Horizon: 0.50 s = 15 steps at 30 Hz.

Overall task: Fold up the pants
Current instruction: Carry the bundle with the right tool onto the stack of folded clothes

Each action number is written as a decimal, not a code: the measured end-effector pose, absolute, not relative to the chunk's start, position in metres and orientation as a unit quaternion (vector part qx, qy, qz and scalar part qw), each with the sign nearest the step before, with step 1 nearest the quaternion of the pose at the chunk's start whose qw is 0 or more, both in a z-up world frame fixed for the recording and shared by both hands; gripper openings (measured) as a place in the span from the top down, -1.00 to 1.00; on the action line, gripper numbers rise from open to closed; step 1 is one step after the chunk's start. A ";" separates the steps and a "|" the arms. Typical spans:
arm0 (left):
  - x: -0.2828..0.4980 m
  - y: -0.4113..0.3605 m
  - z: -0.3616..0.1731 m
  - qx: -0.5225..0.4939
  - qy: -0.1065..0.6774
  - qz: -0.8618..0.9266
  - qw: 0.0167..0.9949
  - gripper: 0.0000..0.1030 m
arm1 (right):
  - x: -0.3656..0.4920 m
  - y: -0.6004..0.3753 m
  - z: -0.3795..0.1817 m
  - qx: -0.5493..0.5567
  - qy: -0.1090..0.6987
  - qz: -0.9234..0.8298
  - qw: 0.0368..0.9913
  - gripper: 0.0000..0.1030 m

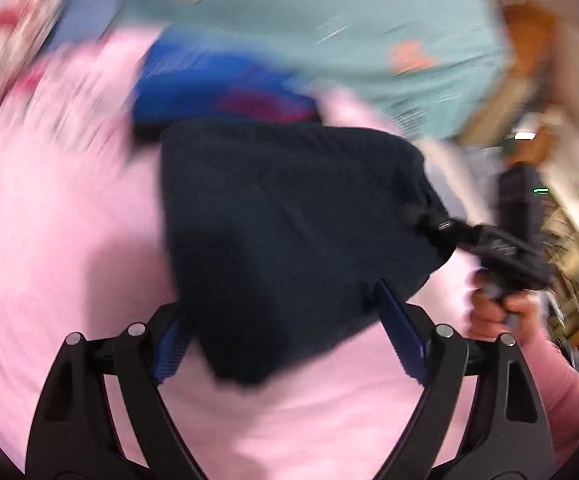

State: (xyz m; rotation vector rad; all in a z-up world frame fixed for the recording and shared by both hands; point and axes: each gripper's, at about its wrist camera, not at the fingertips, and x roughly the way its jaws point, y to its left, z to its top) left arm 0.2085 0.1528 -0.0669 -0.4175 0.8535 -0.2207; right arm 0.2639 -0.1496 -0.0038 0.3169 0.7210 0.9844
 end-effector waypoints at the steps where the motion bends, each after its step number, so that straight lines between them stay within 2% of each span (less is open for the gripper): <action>1: 0.212 0.157 -0.078 -0.206 0.433 -0.096 0.872 -0.64 | 0.281 -0.135 -0.015 0.144 0.343 0.456 0.809 0.24; 3: 0.205 0.166 -0.075 -0.212 0.417 -0.095 0.879 -0.68 | 0.304 -0.114 -0.041 0.121 0.364 0.411 0.827 0.02; 5: 0.197 0.171 -0.061 -0.213 0.381 -0.089 0.895 -0.74 | 0.322 -0.101 -0.071 0.096 0.410 0.333 0.844 -0.01; 7: 0.191 0.169 -0.049 -0.201 0.359 -0.067 0.909 -0.75 | 0.325 -0.110 -0.084 0.122 0.430 0.329 0.832 -0.05; 8: 0.190 0.164 -0.042 -0.189 0.344 -0.066 0.917 -0.77 | 0.322 -0.117 -0.082 0.134 0.425 0.331 0.832 -0.15; 15: 0.240 0.114 -0.016 -0.111 0.353 -0.069 0.926 -0.83 | 0.283 -0.137 -0.026 0.105 0.318 0.332 0.882 -0.15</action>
